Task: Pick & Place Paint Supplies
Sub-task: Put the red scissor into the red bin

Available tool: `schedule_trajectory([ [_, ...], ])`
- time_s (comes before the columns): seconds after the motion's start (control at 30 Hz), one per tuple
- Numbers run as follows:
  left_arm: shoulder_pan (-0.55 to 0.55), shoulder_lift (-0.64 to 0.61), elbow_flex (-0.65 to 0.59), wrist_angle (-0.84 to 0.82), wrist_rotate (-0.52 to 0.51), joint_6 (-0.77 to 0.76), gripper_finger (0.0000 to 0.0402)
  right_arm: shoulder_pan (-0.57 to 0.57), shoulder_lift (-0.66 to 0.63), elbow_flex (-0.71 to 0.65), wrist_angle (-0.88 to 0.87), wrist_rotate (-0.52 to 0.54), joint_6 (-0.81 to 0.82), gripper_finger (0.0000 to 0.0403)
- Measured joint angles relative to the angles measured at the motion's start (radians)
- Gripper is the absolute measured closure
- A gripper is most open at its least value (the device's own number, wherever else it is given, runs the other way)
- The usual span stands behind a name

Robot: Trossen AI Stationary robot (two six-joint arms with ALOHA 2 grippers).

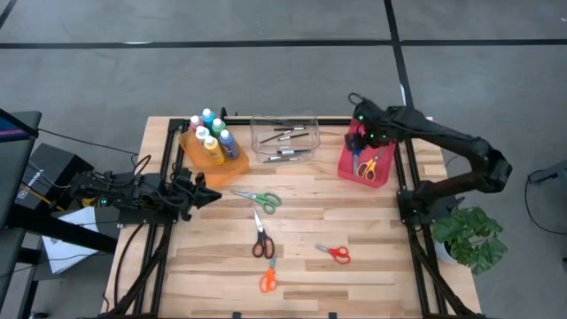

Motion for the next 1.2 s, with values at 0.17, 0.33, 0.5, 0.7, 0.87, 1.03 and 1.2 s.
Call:
schedule_trajectory([
  [0.17,0.000,0.000,0.000,-0.001,0.000,0.000,0.0396,0.094,-0.091,0.093,0.010,-0.047,0.020,0.0185],
  [0.33,0.000,0.000,0.000,-0.001,0.000,0.000,0.0396,0.285,-0.145,0.118,0.008,-0.059,0.132,0.0186],
  [0.5,0.000,0.000,0.000,-0.001,0.000,0.000,0.0396,0.531,-0.117,0.117,0.013,-0.059,0.264,0.0187],
  [0.7,0.000,0.000,0.000,-0.002,0.000,0.000,0.0396,0.815,0.022,0.117,0.100,-0.060,0.419,0.0187],
  [0.87,0.000,0.000,0.000,0.000,0.000,0.000,0.0396,0.982,0.189,0.117,0.210,-0.061,0.514,0.0187],
  [1.03,0.000,0.000,0.000,0.003,0.000,0.000,0.0396,1.081,0.362,0.117,0.239,-0.118,0.536,0.0187],
  [1.2,0.000,0.000,0.000,0.004,-0.001,0.000,0.0396,1.138,0.454,0.116,0.107,-0.186,0.561,0.0187],
])
